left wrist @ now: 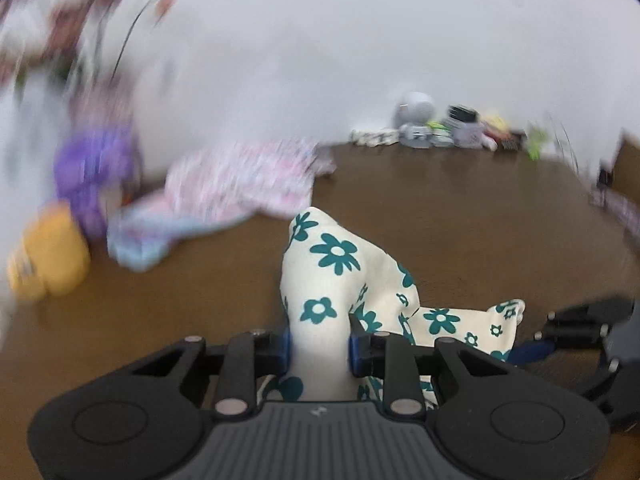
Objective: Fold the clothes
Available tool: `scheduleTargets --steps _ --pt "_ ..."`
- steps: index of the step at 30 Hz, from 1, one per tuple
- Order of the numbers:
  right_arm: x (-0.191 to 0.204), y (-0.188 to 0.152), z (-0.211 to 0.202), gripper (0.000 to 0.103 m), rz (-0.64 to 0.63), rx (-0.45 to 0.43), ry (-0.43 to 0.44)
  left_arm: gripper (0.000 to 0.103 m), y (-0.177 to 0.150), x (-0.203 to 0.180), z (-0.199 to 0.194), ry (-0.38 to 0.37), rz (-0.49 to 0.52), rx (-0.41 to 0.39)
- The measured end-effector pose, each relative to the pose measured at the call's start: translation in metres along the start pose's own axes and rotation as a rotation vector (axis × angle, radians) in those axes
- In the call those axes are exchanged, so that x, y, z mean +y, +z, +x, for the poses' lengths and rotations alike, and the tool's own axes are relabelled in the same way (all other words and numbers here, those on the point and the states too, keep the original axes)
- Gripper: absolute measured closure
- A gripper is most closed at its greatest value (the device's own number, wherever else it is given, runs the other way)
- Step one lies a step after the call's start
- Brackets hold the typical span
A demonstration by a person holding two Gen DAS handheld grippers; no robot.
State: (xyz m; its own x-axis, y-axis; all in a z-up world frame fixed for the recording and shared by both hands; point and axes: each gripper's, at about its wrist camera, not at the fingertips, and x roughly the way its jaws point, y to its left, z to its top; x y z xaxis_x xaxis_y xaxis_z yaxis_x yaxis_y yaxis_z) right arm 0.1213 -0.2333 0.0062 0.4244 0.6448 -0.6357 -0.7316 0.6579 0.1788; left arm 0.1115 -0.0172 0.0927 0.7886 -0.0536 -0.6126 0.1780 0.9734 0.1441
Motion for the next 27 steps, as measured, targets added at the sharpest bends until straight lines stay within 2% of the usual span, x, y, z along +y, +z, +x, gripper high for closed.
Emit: scheduleTargets --steps 4,7,9,11,14,19,23,27 --pt "0.004 0.001 0.0 0.054 0.032 -0.016 0.01 0.078 -0.008 -0.065 -0.01 0.117 0.314 -0.099" --pt "0.003 -0.002 -0.002 0.054 0.053 -0.031 0.015 0.078 -0.029 -0.114 -0.014 0.186 0.564 -0.168" --pt "0.002 -0.005 -0.007 0.054 0.067 -0.036 0.019 0.077 -0.047 -0.14 -0.014 0.213 0.714 -0.202" --pt "0.0 -0.011 -0.018 0.054 0.082 -0.043 0.02 0.077 -0.062 -0.159 -0.016 0.209 0.826 -0.226" --pt "-0.005 -0.024 -0.041 0.052 0.113 -0.057 -0.006 0.074 -0.074 -0.175 -0.018 0.153 0.897 -0.23" --pt "-0.021 -0.048 -0.075 0.052 0.201 -0.089 -0.1 0.072 -0.087 -0.189 -0.017 0.084 0.943 -0.214" --pt "-0.034 -0.059 -0.09 0.052 0.254 -0.122 -0.135 0.067 -0.089 -0.195 -0.017 0.022 0.929 -0.187" --pt "-0.038 -0.06 -0.098 0.046 0.262 -0.154 -0.157 0.06 -0.083 -0.197 -0.022 -0.072 0.841 -0.15"
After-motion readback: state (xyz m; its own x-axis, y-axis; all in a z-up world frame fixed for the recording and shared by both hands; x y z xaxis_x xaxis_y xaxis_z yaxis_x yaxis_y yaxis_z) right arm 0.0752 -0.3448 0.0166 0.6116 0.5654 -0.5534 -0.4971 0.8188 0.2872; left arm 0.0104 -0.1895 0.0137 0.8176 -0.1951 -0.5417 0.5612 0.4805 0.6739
